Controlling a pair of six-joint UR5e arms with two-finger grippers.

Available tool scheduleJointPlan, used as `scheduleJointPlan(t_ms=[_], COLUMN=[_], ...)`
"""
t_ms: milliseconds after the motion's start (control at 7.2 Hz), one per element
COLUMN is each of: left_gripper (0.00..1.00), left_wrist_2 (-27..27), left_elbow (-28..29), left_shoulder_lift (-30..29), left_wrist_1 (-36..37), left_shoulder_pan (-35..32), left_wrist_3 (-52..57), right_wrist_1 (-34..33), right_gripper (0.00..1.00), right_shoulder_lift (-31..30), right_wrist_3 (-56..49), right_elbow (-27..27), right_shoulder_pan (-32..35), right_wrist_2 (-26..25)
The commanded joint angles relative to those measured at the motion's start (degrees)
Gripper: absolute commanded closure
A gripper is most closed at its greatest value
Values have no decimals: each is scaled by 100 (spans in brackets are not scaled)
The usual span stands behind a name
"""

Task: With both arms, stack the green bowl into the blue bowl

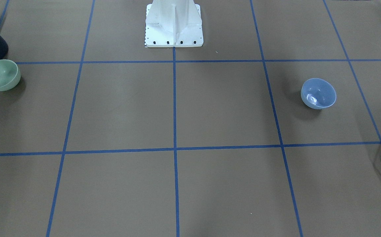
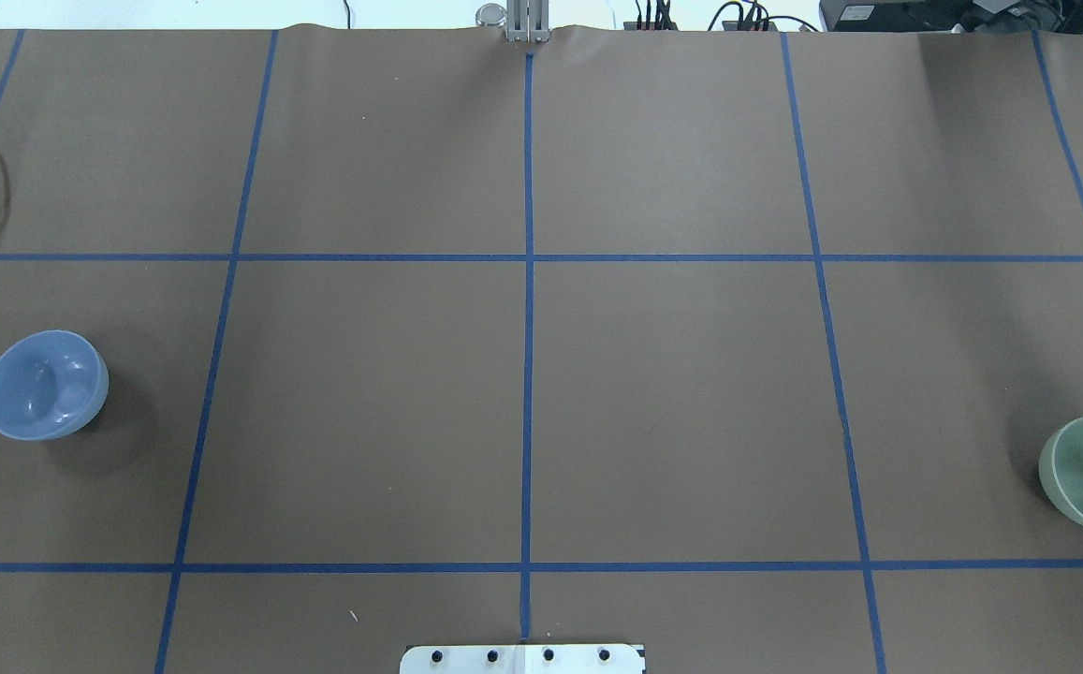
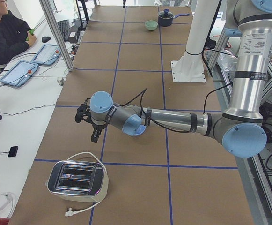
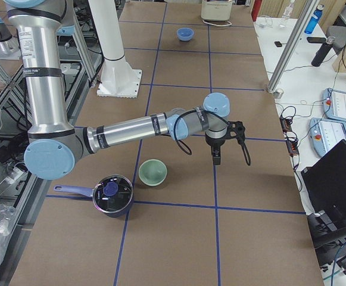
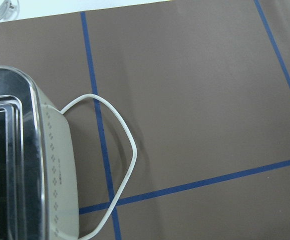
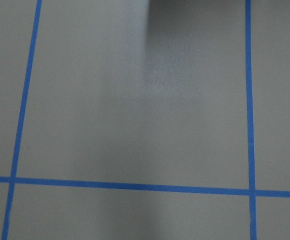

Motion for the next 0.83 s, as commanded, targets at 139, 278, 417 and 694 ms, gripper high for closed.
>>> scheduleJointPlan(t_ms=[139,278,417,694], left_gripper=[2,2,2,3], left_wrist_2=[619,620,620,1125], left_elbow=[-4,-13,-21,-22], left_shoulder_lift=[568,858,1061,1212], left_wrist_1=[-1573,-1979,-2200,-2622], left_shoulder_pan=[1112,1149,1245,1849], left_wrist_3=[-1371,-1435,-1462,-2093], right_wrist_1=[1229,1651,1838,2128], right_gripper=[0,0,0,0], right_shoulder_lift=[-1381,-1742,-1945,-2201], right_wrist_3=[10,19,37,133], right_elbow=[118,127,127,127], right_shoulder_pan=[-371,-389,-467,-643], right_wrist_2=[31,49,49,40])
